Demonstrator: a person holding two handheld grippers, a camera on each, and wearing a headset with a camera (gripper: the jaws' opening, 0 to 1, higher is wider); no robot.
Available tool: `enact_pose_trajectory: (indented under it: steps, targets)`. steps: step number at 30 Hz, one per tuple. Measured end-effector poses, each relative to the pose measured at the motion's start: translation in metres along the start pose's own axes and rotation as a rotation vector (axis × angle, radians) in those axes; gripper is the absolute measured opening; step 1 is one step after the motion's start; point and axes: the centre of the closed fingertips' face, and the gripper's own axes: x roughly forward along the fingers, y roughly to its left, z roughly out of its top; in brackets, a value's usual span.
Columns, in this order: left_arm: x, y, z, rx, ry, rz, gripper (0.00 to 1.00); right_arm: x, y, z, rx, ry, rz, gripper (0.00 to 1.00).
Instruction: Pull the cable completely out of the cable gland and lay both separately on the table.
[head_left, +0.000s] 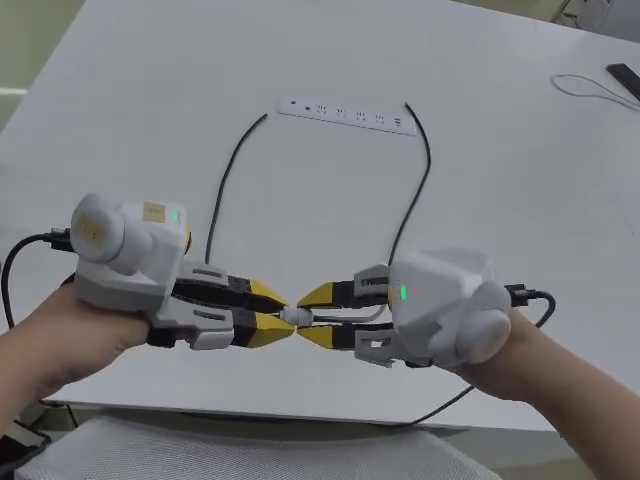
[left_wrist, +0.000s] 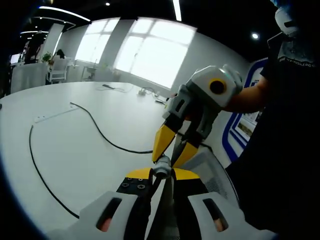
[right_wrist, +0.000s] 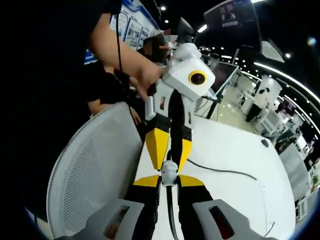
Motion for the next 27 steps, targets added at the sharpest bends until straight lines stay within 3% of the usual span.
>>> enact_pose_trajectory:
  steps: [4,7,8,10,12,13,14,17,18,19,22,27]
  targets:
    - [0.0,0.001,0.0,0.013,0.002,-0.007,0.15,0.0,-0.001,0.002,0.046,-0.008,0.002,0.09]
    - [0.001,0.002,-0.001,0.027,0.009,-0.01,0.15,-0.002,-0.005,0.003,0.116,-0.034,0.005,0.15]
    - [0.001,0.002,-0.001,0.03,0.01,-0.011,0.15,-0.004,-0.004,0.003,0.191,-0.055,0.026,0.17]
    - [0.001,0.001,-0.002,0.043,0.015,-0.016,0.15,-0.009,-0.012,0.001,0.301,-0.079,0.022,0.2]
    - [0.001,0.001,-0.003,0.065,0.022,-0.017,0.15,-0.014,-0.017,0.001,0.501,-0.132,0.062,0.24]
    - [0.001,0.001,-0.003,0.069,0.023,-0.018,0.15,-0.017,-0.022,0.002,0.537,-0.166,0.074,0.24]
    - [0.001,0.001,-0.003,0.074,0.023,-0.017,0.15,-0.021,-0.019,0.009,0.681,-0.219,0.17,0.24]
    - [0.0,0.0,-0.001,0.095,0.019,-0.015,0.15,-0.023,-0.023,0.005,0.805,-0.239,0.233,0.24]
    - [0.0,0.0,-0.001,0.101,0.017,-0.016,0.15,-0.024,-0.017,0.005,0.879,-0.225,0.306,0.25]
    - [0.0,-0.001,-0.001,0.103,0.018,-0.018,0.15,-0.022,-0.017,0.003,0.915,-0.215,0.325,0.25]
    - [0.001,-0.001,0.0,0.118,0.022,-0.018,0.15,-0.018,-0.007,-0.001,0.949,-0.18,0.404,0.24]
    - [0.001,-0.001,0.0,0.12,0.021,-0.018,0.15,-0.007,-0.003,-0.004,0.951,-0.168,0.406,0.2]
